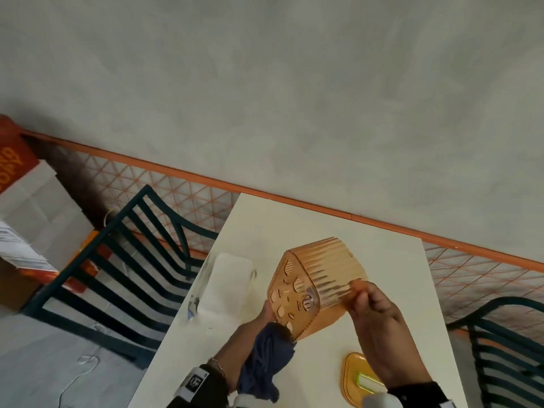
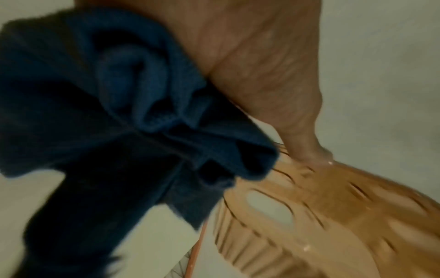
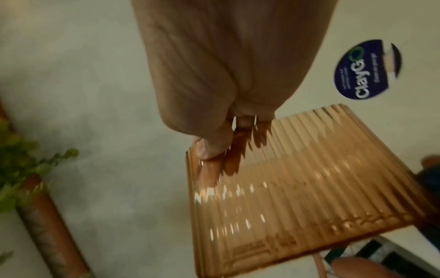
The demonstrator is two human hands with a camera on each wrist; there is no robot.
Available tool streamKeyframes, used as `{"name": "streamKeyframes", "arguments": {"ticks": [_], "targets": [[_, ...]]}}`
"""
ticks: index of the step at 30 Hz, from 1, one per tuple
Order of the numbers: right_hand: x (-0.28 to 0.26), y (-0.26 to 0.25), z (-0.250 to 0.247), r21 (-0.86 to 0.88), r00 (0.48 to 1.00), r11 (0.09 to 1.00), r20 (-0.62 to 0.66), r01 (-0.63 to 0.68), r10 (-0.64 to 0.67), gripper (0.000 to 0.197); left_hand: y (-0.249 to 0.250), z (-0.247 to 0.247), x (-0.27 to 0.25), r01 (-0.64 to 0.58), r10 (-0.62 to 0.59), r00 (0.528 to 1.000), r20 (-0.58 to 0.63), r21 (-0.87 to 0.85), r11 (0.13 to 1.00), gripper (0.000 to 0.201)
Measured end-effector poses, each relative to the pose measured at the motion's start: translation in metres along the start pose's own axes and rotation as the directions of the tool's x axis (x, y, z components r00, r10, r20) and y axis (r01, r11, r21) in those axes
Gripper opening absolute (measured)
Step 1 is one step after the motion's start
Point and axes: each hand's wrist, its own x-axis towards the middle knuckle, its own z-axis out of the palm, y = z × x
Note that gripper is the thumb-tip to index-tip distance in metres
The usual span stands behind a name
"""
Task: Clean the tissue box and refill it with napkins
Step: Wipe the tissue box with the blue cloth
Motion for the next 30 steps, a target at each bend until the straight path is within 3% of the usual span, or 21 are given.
{"name": "streamKeyframes", "arguments": {"ticks": [3, 6, 9, 12, 15, 17, 19, 23, 26, 28, 30], "targets": [[0.001, -0.002, -0.002, 0.195, 0.995, 0.979, 0.098, -0.055, 0.037, 0.027, 0.005, -0.01, 0.003, -0.07, 0.075, 0.994, 0.084, -0.071, 0.995, 0.137], [-0.002, -0.002, -0.008, 0.304, 0.972, 0.945, 0.231, -0.119, 0.047, 0.061, 0.007, -0.023, -0.003, -0.215, 0.216, 0.96, 0.18, -0.027, 0.976, 0.118], [-0.008, -0.005, -0.01, 0.337, 0.955, 0.929, 0.293, -0.155, 0.054, 0.069, 0.012, -0.032, -0.009, -0.288, 0.26, 0.92, 0.292, 0.056, 0.956, 0.094], [-0.011, -0.014, -0.014, 0.176, 0.964, 0.972, 0.24, -0.157, 0.112, 0.089, 0.017, -0.037, -0.015, -0.302, 0.257, 0.902, 0.347, 0.084, 0.95, 0.09], [-0.014, -0.039, -0.018, -0.175, 0.955, 0.983, 0.276, -0.058, 0.106, 0.119, 0.019, -0.042, -0.022, -0.319, 0.273, 0.92, 0.281, 0.134, 0.938, 0.095], [-0.02, -0.058, -0.012, -0.534, 0.928, 0.844, 0.334, 0.044, 0.163, 0.123, 0.022, -0.044, -0.027, -0.353, 0.299, 0.921, 0.25, 0.209, 0.912, 0.093], [-0.024, -0.069, -0.008, -0.75, 0.907, 0.65, 0.351, 0.123, 0.233, 0.117, 0.027, -0.045, -0.033, -0.378, 0.307, 0.92, 0.242, 0.348, 0.858, 0.091], [-0.024, -0.073, 0.0, -0.842, 0.936, 0.509, 0.304, 0.178, 0.176, 0.109, 0.04, -0.041, -0.041, -0.427, 0.33, 0.902, 0.278, 0.461, 0.778, 0.098], [-0.028, -0.072, 0.002, -0.87, 0.955, 0.451, 0.276, 0.199, 0.11, 0.105, 0.043, -0.053, -0.043, -0.398, 0.311, 0.917, 0.247, 0.547, 0.737, 0.131], [-0.03, -0.068, 0.003, -0.899, 0.966, 0.373, 0.255, 0.228, 0.026, 0.106, 0.041, -0.067, -0.05, -0.31, 0.325, 0.941, 0.091, 0.61, 0.729, 0.144], [-0.031, -0.061, 0.004, -0.918, 0.963, 0.294, 0.257, 0.268, -0.077, 0.109, 0.043, -0.078, -0.056, -0.285, 0.403, 0.909, -0.104, 0.549, 0.785, 0.12]]}}
